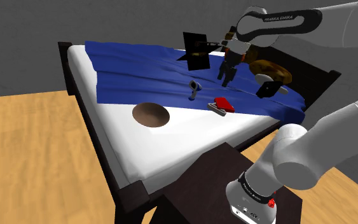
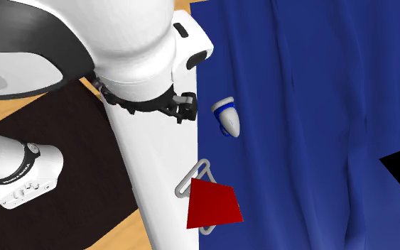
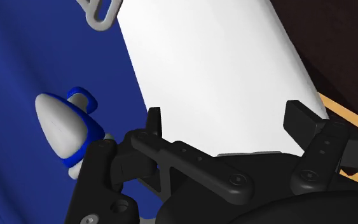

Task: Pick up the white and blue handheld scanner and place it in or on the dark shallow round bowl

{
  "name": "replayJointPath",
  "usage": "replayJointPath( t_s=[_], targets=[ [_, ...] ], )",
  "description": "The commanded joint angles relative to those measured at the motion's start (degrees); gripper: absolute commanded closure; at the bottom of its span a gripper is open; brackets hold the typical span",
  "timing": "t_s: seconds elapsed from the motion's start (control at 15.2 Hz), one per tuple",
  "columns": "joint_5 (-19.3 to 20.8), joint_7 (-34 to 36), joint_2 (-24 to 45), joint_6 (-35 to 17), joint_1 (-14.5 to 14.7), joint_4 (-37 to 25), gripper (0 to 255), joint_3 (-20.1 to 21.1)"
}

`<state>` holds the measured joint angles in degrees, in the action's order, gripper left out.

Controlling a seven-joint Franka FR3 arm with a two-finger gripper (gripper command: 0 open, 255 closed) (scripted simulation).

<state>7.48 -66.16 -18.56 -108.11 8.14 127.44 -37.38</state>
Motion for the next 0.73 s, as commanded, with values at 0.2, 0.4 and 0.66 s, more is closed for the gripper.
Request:
replayJointPath(
  t_s=[0.2,0.4,0.66],
  targets=[
    [-12.9,-20.1,16.8,-1.8,3.2,-9.8,0,-8.7],
    [-22.8,-31.9,28.1,0.4,1.1,-17.3,0,-9.9],
    [-32.6,-43.4,41.4,5.5,-6.3,-29.0,0,-6.1]
  ],
)
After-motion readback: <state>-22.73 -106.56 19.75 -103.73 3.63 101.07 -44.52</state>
